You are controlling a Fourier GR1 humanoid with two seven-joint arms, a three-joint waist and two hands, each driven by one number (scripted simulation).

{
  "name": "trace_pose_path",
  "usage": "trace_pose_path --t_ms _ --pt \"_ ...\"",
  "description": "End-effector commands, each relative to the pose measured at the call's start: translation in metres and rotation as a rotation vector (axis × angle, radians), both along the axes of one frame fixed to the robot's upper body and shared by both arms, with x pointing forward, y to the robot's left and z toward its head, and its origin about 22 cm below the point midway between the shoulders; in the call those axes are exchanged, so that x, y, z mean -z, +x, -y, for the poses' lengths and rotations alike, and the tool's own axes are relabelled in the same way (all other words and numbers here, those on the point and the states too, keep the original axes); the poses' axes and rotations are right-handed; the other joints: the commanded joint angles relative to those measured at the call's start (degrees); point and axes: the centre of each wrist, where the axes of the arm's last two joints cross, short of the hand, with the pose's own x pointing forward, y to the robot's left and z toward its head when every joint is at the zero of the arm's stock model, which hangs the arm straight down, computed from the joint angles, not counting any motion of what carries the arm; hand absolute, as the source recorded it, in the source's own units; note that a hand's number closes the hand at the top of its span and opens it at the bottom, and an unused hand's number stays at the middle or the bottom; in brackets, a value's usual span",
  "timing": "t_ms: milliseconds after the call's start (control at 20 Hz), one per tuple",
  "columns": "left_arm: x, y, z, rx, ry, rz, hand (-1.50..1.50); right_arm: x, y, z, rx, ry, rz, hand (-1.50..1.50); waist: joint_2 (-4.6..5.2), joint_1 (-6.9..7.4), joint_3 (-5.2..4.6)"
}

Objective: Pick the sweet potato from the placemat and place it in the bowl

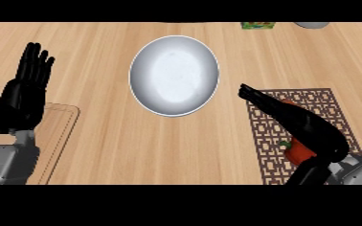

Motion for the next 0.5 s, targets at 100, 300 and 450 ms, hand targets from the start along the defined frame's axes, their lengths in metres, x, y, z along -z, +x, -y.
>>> trace_pose_path --t_ms 100,300,450 --pt "-0.008 0.004 -0.007 -0.043 0.061 0.015 0.00 0.021 -0.029 0.083 -0.093 0.059 0.121 -1.50 0.27 -1.14 -0.01" --pt "-0.008 -0.002 -0.006 -0.003 0.047 -0.001 0.00 -0.011 -0.021 0.135 -0.087 -0.039 0.235 -1.50 0.24 -0.35 -0.06" --pt "-0.029 0.006 -0.020 -0.022 0.044 0.015 0.00 -0.041 -0.028 0.149 -0.037 -0.210 0.335 -1.50 0.11 -0.83 -0.10"
